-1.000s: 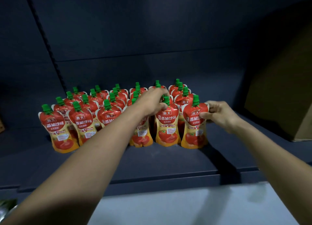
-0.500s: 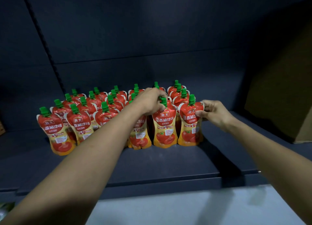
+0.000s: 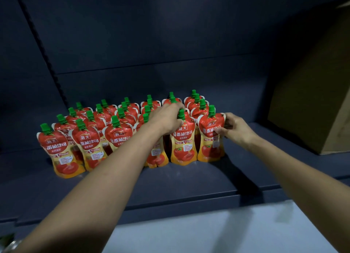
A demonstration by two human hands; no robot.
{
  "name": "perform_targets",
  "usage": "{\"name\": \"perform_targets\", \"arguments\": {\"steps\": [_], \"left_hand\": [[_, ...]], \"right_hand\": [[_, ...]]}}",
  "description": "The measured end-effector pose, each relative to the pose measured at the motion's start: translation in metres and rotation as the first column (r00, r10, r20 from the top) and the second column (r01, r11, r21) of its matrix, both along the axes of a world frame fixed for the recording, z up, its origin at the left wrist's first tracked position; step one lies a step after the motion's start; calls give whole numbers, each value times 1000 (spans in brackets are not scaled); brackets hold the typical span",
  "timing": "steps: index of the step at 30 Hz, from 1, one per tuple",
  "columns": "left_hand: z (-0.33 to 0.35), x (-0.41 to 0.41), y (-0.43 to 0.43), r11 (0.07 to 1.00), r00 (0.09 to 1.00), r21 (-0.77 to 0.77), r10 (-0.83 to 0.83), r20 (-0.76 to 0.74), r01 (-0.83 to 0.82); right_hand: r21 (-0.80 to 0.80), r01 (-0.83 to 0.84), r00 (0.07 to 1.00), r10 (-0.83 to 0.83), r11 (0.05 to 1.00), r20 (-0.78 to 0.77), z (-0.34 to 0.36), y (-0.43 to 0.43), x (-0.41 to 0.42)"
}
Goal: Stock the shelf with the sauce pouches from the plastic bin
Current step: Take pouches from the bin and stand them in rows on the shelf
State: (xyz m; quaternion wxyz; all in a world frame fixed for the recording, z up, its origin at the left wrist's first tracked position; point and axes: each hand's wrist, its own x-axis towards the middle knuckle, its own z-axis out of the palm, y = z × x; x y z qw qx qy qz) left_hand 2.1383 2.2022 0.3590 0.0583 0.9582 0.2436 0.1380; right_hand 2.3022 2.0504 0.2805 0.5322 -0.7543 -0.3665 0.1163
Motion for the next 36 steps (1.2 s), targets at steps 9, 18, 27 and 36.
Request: {"name": "perform_targets", "arguments": {"steps": [9, 18, 27, 36], "left_hand": [[-36, -22, -15, 921, 975, 378, -158, 158, 88], [-117, -84, -101, 917, 826, 172, -398, 400, 359], [-230, -116, -215, 812, 856, -291, -514, 53, 506], [-302, -134, -407, 662, 723, -534, -679, -128, 527]], "right_hand": [[-236, 282, 931, -206, 930, 303, -19, -47, -57], [-101, 538, 746, -416, 837, 519, -90, -137, -173], [-312, 633, 773, -568, 708, 281, -188, -265, -260], [-567, 615, 691, -721, 549, 52, -253, -448, -321]]}}
